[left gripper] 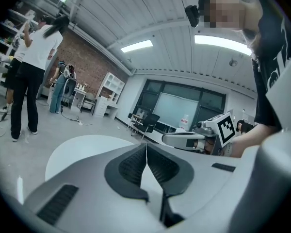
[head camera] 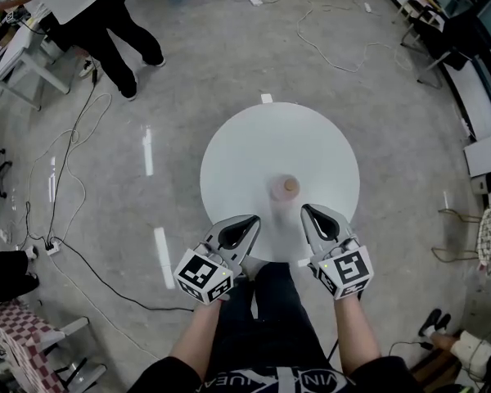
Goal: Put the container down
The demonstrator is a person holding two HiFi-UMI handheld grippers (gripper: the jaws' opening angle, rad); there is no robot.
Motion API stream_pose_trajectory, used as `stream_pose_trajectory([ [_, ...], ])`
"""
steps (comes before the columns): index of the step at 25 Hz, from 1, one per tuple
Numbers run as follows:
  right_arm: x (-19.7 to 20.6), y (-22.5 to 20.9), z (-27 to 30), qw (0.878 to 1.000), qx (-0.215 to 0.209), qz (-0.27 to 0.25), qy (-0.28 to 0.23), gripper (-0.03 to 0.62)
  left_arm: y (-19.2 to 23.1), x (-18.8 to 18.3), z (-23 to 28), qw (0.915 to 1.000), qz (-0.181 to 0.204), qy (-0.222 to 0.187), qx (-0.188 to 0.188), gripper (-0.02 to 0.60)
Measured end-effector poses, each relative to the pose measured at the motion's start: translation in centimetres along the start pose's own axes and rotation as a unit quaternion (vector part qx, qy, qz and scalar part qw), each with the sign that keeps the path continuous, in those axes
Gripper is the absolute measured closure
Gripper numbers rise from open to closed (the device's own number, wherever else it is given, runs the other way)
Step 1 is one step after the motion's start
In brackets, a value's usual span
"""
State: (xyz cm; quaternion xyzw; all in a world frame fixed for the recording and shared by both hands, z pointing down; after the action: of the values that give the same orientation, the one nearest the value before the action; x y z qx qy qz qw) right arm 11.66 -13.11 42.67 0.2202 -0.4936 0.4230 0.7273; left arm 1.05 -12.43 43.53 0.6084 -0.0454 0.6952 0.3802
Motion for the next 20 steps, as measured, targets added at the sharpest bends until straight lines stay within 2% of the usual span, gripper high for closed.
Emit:
stream_pose_trajectory([
  [20, -3.9, 1.2, -4.0, 0.999, -0.001, 0.008, -0.034, 0.588, -2.5, -5.1, 0.1, 0.9983, 0.042, -0.032, 0.026, 0.568],
])
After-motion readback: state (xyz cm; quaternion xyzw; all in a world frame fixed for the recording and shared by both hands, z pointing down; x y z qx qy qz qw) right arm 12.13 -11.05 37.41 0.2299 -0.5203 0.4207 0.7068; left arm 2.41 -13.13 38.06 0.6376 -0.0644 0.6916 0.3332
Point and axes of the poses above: the fingertips, and each gripper's own axes: z forward along the fingers, y to its left, x out of its underside, the point moved 1 cm from there along -z, backward along the fingers, and after that the axes turned 4 degrees about y, right-handed, at the moved point
